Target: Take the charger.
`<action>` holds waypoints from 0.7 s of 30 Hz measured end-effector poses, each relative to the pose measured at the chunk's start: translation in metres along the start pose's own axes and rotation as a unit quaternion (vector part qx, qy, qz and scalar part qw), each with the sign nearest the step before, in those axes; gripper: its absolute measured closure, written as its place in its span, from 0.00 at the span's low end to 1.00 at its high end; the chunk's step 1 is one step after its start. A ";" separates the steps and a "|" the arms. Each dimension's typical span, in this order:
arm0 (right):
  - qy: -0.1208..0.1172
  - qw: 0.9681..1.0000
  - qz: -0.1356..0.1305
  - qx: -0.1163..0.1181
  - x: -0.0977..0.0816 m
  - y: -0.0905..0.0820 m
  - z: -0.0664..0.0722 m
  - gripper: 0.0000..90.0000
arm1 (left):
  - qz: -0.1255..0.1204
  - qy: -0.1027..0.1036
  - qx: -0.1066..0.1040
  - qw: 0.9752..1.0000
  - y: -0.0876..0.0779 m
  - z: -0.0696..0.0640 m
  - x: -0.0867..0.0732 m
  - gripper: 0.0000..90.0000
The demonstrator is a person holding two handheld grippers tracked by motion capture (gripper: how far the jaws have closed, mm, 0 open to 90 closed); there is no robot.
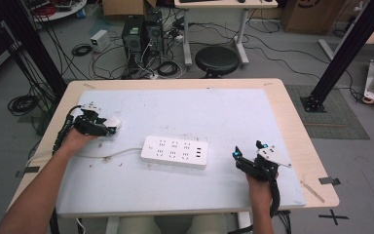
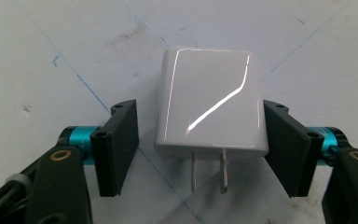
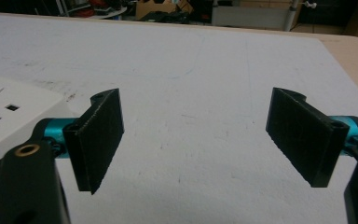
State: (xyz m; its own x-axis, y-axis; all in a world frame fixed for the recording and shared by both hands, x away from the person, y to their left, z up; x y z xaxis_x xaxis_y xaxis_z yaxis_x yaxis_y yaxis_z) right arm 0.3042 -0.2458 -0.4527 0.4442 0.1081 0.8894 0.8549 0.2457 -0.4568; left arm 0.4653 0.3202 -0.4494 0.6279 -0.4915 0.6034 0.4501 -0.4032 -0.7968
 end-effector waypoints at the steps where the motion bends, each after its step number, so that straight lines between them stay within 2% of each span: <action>1: -0.001 1.000 0.000 -0.001 0.000 0.000 0.000 0.22 | -0.002 -0.002 -0.001 1.000 -0.001 0.000 0.000 0.47; 7: 0.002 1.000 -0.001 -0.001 0.000 0.000 0.000 0.22 | 0.005 -0.009 0.003 1.000 -0.002 -0.002 0.001 0.47; 13: 0.002 1.000 -0.002 0.000 0.000 -0.001 0.000 0.22 | -0.002 -0.012 0.007 1.000 -0.009 -0.005 0.003 0.47; 16: 0.000 1.000 -0.002 0.000 0.000 0.000 0.000 0.22 | -0.022 -0.022 0.012 0.999 -0.020 -0.009 0.007 0.47; 21: 0.003 1.000 0.000 0.004 0.000 0.000 -0.001 0.22 | -0.041 -0.022 0.019 0.999 -0.035 -0.019 0.011 0.47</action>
State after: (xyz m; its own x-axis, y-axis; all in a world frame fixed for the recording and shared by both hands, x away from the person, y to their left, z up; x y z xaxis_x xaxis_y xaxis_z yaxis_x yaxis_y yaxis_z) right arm 0.3045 -0.2465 -0.4526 0.4467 0.1021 0.8889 0.8523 0.2536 -0.4574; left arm 0.4443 0.3143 -0.4137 0.6150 -0.4231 0.6654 0.5239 -0.4115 -0.7458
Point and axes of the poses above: each handheld gripper's, and its own axes: y roughly forward along the jaws, x roughly out of its top, z roughly to its left, the point moved 1 cm from there along y, roughly forward along the jaws, and after that the axes turned 7 degrees about z, right-handed, at the moved point
